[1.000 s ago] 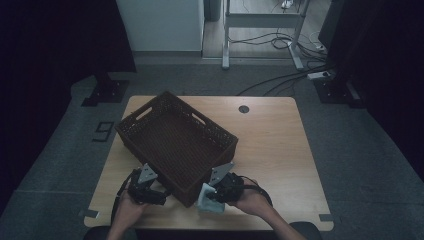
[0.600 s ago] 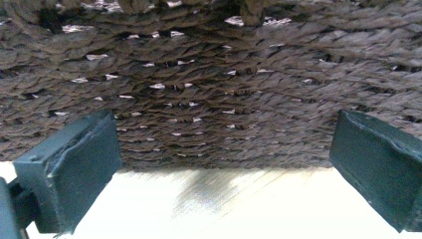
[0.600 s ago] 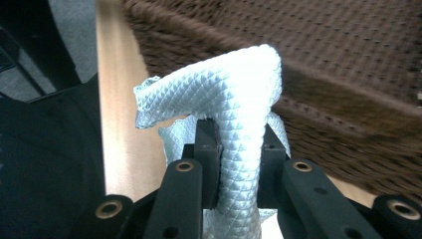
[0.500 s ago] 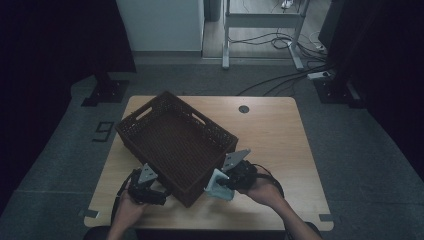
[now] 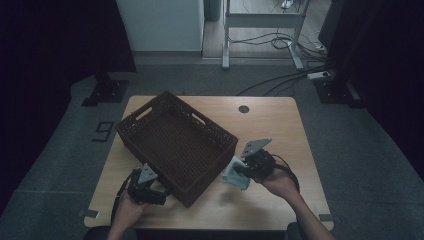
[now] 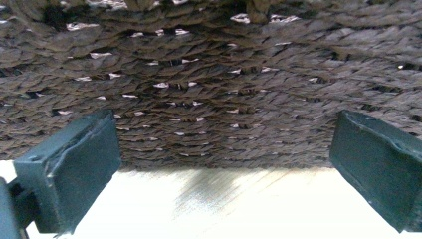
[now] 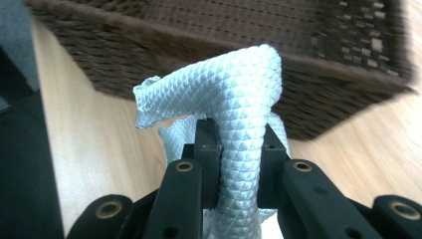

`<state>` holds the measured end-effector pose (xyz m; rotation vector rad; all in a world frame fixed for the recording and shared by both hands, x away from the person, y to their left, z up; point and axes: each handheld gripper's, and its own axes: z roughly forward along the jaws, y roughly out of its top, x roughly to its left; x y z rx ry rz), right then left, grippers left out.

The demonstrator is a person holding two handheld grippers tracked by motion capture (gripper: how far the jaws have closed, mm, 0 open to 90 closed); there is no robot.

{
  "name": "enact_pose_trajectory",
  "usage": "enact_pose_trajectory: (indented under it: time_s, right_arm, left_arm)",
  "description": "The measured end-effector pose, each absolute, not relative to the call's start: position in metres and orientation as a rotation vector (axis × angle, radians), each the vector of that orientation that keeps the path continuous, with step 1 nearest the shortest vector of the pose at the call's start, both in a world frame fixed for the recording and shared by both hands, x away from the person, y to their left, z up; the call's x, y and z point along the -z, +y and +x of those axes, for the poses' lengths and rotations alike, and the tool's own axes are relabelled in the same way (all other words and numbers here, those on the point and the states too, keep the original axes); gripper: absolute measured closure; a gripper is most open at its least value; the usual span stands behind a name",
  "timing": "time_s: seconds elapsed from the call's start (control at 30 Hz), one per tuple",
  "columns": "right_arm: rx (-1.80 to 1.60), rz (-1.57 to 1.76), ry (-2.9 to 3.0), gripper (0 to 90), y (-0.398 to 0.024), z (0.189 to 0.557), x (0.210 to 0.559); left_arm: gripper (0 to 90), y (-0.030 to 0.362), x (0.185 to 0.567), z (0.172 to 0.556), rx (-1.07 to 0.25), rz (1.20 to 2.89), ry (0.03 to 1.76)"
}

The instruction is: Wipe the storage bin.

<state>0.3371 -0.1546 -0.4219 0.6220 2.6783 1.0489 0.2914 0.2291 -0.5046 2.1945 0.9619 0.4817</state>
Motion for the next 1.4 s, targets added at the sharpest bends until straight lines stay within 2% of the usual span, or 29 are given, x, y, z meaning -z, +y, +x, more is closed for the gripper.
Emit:
enact_pose_trajectory:
  time_s: [0.4, 0.93, 1.07, 1.4]
  right_arm:
    - [-1.008, 0.769, 2.575, 76.0, -0.201, 0.351, 0.411]
    - [-0.915, 1.029, 2.420, 75.7, -0.276, 0.365, 0.423]
    - [-0.887, 1.089, 2.391, 75.6, -0.291, 0.369, 0.434]
    - [-0.816, 1.213, 2.401, 73.8, -0.306, 0.376, 0.492]
  left_arm:
    - [0.0, 0.229, 0.505, 0.291, -0.481, 2.195, 0.962]
    - [0.0, 0.229, 0.504, 0.292, -0.477, 2.191, 0.967]
    - [0.0, 0.229, 0.504, 0.292, -0.476, 2.191, 0.967]
    - [0.0, 0.229, 0.504, 0.291, -0.475, 2.188, 0.972]
